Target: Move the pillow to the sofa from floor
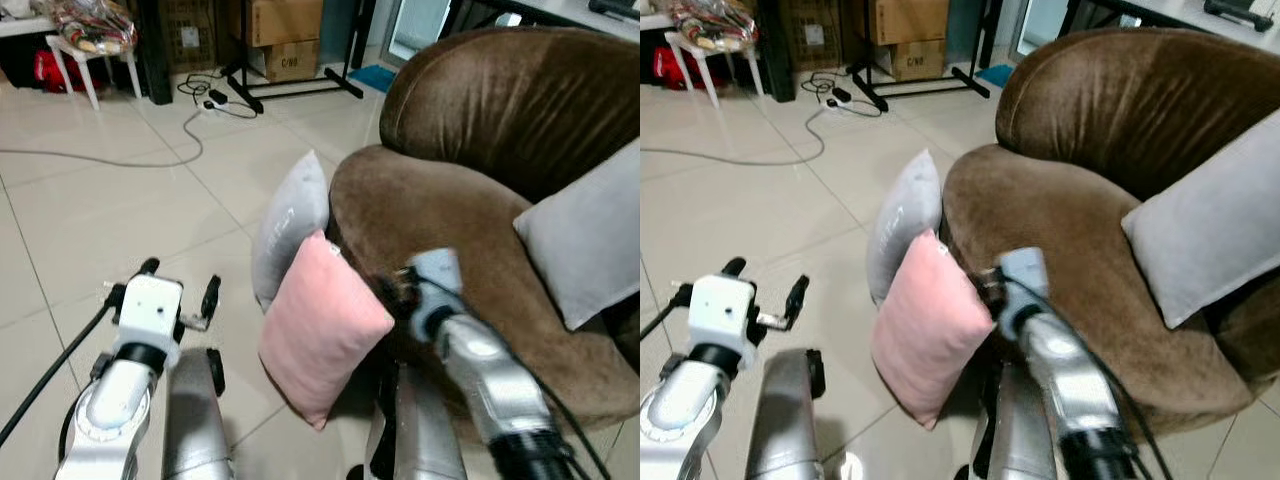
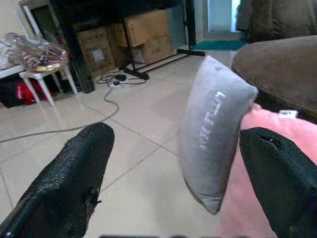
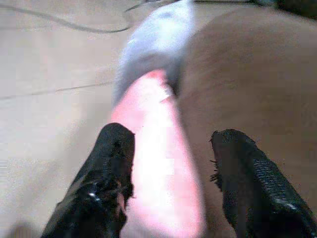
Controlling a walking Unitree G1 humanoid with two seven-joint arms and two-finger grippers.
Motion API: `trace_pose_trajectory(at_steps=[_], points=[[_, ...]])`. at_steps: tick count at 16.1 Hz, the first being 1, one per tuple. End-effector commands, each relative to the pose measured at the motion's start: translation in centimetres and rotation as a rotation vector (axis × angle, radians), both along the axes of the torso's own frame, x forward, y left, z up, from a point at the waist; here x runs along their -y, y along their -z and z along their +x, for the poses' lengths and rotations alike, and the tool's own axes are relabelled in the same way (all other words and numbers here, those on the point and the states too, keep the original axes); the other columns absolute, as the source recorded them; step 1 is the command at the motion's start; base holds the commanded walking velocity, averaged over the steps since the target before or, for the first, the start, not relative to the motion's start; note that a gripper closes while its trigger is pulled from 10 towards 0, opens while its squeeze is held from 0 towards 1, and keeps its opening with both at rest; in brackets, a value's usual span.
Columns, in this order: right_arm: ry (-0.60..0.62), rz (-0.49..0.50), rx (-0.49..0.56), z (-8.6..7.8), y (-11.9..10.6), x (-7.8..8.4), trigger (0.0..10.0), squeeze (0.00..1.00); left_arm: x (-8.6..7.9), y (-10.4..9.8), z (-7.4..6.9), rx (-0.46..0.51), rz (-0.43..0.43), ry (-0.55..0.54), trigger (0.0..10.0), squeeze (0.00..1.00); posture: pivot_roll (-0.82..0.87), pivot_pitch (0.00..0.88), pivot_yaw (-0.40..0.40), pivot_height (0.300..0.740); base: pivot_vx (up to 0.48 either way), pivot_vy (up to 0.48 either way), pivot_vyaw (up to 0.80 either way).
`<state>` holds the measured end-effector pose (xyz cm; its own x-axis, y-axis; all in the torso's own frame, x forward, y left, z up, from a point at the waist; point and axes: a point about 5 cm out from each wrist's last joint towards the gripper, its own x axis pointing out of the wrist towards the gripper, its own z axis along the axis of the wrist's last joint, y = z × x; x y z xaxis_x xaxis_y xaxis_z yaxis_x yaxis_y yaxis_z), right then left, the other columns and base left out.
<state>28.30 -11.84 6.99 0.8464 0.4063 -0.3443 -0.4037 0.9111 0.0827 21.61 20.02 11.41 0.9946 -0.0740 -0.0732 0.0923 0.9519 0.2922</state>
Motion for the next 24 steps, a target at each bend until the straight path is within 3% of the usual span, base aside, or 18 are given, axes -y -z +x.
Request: trace_pose_trajectory(at_steps=[1,5,7,10,16,17,18,22,23,24], points=[[-0.056,0.015,0.006,0.4,-0.2,-0.9,10.0,1.0,0.4,-0.5,-0.5,0.011,-0.005,0.017,10.0,0.0,0.09,0.0,-0.171,0.431,0.0,0.0,0.0],[-0.154,-0.015,-0.026,1.1,0.6,-3.8,10.0,1.0,0.0,-0.4,-2.3,-0.023,-0.008,-0.014,10.0,0.0,0.1,0.041,-0.205,0.431,0.0,0.0,0.0],[-0.11,-0.06,-0.052,2.3,1.3,-4.5,10.0,1.0,-0.4,-0.8,-2.8,-0.036,0.013,-0.013,10.0,0.0,0.14,0.11,-0.217,0.431,0.0,0.0,0.0],[0.107,-0.094,-0.106,4.2,2.3,-3.4,10.0,1.0,-0.4,-1.8,-3.4,-0.05,0.027,0.023,10.0,0.0,0.17,0.133,-0.193,0.431,0.0,0.0,0.0],[0.261,-0.057,-0.148,4.7,3.3,-1.1,10.0,1.0,0.4,-2.5,-4.0,-0.116,0.028,0.157,10.0,0.0,0.18,0.177,-0.047,0.431,0.0,0.0,0.0],[0.281,-0.044,-0.156,4.5,3.6,-0.9,10.0,0.13,0.6,-2.6,-4.0,-0.125,0.027,0.188,10.0,0.0,0.18,0.175,-0.015,0.431,0.0,0.0,0.0],[0.285,-0.039,-0.161,4.4,3.7,-0.8,10.0,0.0,0.6,-2.7,-4.0,-0.128,0.028,0.202,10.0,0.0,0.18,0.175,-0.001,0.431,0.0,0.0,0.0],[0.308,0.023,-0.158,4.3,3.8,-1.4,10.0,0.0,0.8,-2.9,-3.8,-0.142,0.028,0.25,10.0,0.0,0.17,0.179,0.025,0.431,0.0,0.0,0.0],[0.317,0.09,-0.15,4.6,3.4,-1.7,6.6,0.0,0.8,-3.0,-3.8,-0.142,0.026,0.251,10.0,0.0,0.18,0.179,0.009,0.431,0.0,0.0,0.0],[0.312,0.129,-0.141,4.8,3.0,-1.9,0.0,0.0,0.7,-3.1,-4.0,-0.142,0.025,0.247,10.0,0.0,0.19,0.176,0.001,0.431,0.0,0.0,0.0]])
